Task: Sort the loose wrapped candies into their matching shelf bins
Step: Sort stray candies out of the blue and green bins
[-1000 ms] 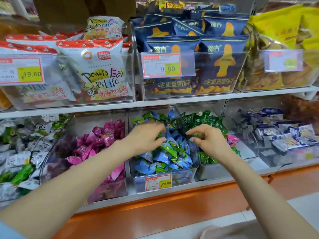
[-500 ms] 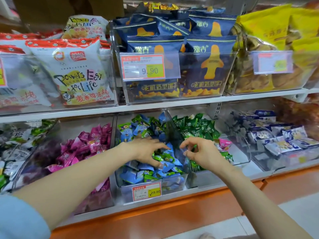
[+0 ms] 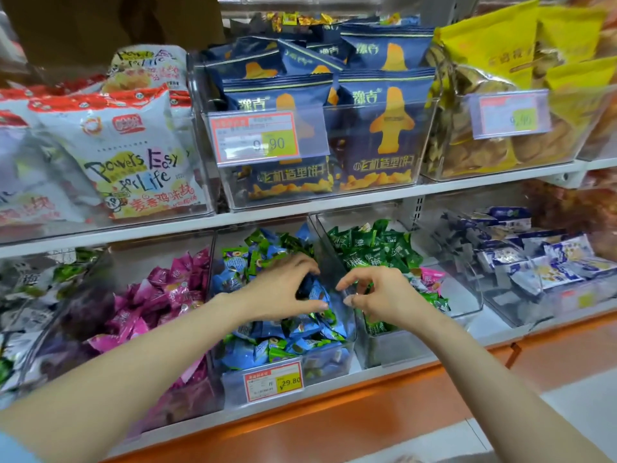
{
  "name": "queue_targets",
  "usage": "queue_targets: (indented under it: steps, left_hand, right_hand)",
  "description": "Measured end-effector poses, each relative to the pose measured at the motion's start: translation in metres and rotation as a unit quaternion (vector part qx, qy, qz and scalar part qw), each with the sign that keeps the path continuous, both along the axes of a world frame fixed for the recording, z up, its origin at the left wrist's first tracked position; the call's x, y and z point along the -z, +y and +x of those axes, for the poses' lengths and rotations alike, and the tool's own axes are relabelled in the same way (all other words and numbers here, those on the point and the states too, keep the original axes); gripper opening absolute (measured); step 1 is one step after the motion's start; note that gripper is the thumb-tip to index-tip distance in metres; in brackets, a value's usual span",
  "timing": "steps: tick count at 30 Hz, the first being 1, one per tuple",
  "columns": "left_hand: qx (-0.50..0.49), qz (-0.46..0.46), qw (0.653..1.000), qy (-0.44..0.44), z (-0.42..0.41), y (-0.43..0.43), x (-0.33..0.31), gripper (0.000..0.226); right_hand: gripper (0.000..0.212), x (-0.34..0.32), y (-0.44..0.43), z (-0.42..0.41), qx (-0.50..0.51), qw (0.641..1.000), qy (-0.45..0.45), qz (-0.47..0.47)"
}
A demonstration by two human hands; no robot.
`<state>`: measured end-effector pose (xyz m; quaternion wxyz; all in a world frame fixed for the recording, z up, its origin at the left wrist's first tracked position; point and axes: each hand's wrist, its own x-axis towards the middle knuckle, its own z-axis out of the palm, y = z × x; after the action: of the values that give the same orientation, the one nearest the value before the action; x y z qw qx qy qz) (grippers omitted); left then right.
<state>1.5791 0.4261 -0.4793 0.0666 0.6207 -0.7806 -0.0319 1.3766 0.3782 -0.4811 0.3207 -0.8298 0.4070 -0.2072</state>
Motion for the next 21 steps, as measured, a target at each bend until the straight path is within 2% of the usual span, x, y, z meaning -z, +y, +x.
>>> queue_targets:
  steps: [4,9,14,21]
  left_hand:
    - [-0.036,0.156,0.981,-0.11,-0.018,-0.024,0.019,0.1]
    - [-0.045,0.208,0.961,-0.179,-0.019,-0.036,0.017,0.087]
    - [-0.013,0.207,0.953,-0.219,-0.004,-0.029,0.016,0.071]
    - [0.011,0.179,0.958,-0.222,0.012,-0.007,0.018,0.065]
  right_hand:
    - [0.017,0.0,0.002,-0.001,-0.001,1.0,-0.001,-0.001]
    - [0.017,0.004,0.005,0.0,0.011,0.999,0.003,-0.033]
    - [0.018,0.008,0.003,-0.003,0.025,0.999,0.008,-0.039]
    - [0.015,0.003,0.003,-0.005,0.021,0.998,0.032,-0.042]
